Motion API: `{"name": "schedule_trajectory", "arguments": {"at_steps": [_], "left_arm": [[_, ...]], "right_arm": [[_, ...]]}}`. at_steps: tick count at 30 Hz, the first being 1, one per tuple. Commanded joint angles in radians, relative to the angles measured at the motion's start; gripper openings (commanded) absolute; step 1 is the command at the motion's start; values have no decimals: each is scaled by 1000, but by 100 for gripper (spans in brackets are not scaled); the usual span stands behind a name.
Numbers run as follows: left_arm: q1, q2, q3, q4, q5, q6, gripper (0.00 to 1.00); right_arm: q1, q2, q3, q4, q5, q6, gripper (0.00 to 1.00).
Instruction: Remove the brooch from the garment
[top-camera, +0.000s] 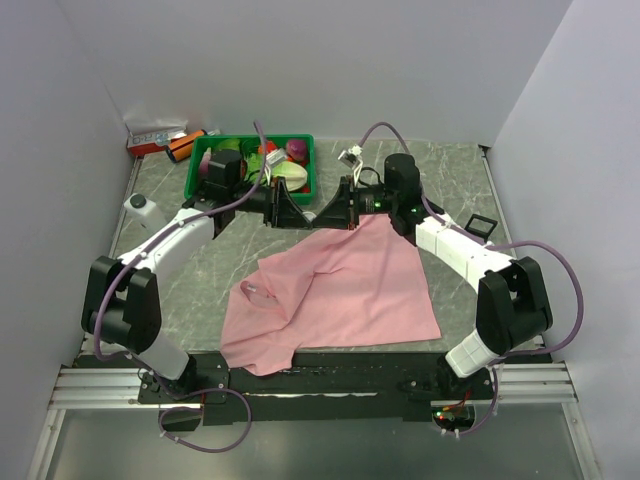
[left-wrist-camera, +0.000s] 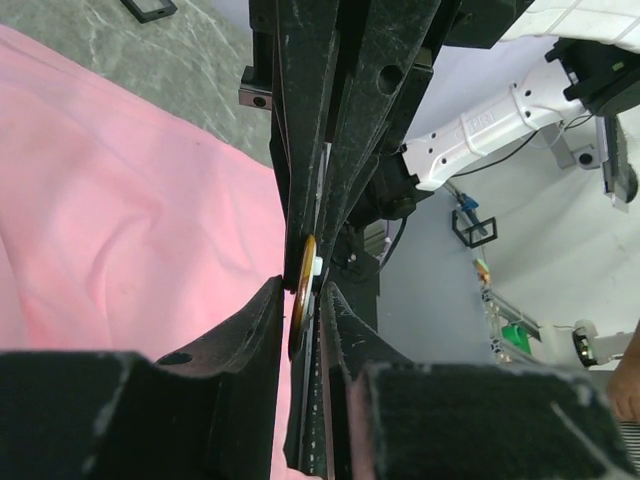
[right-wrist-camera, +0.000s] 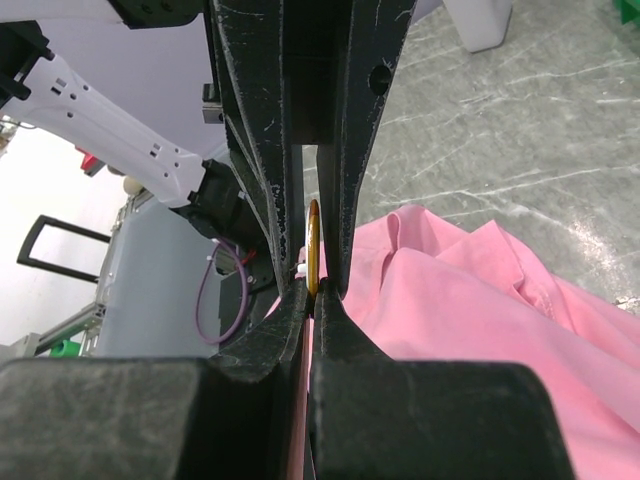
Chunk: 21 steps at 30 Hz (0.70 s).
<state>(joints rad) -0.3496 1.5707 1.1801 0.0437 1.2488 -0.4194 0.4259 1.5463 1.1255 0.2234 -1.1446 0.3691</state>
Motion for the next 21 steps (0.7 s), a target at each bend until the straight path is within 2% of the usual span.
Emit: {"name": "schedule_trajectory", "arguments": {"at_steps": [1,7,12,15,16,18,19,21], "left_arm": [[38,-1,-26,133,20,-113,26],[67,0,-86,313,44,-257,26],[70,6,-79,275,38,-228,23],[67,2,-77,289,53,-229,29],[66,-4,-74,268,69,-190,41],[63,-32,-22,103,63,-10,49],[57,-35,18,-193,37,260,52],[29,-46,105,-380,3,472,54]], "right_arm": [[4,-66,19,-25,-40,-58,0],[4,-66,23,-44,-41,-84,0],[10,-64,28,-45,-44,-91,0],[17,-61,34,-44,-41,-90,0],[17,-58,31,-39,-40,-84,0],[14,-60,23,-26,-38,-67,0],[14,-61,19,-25,-38,-64,0],[14,-64,14,-21,-37,-47,0]]}}
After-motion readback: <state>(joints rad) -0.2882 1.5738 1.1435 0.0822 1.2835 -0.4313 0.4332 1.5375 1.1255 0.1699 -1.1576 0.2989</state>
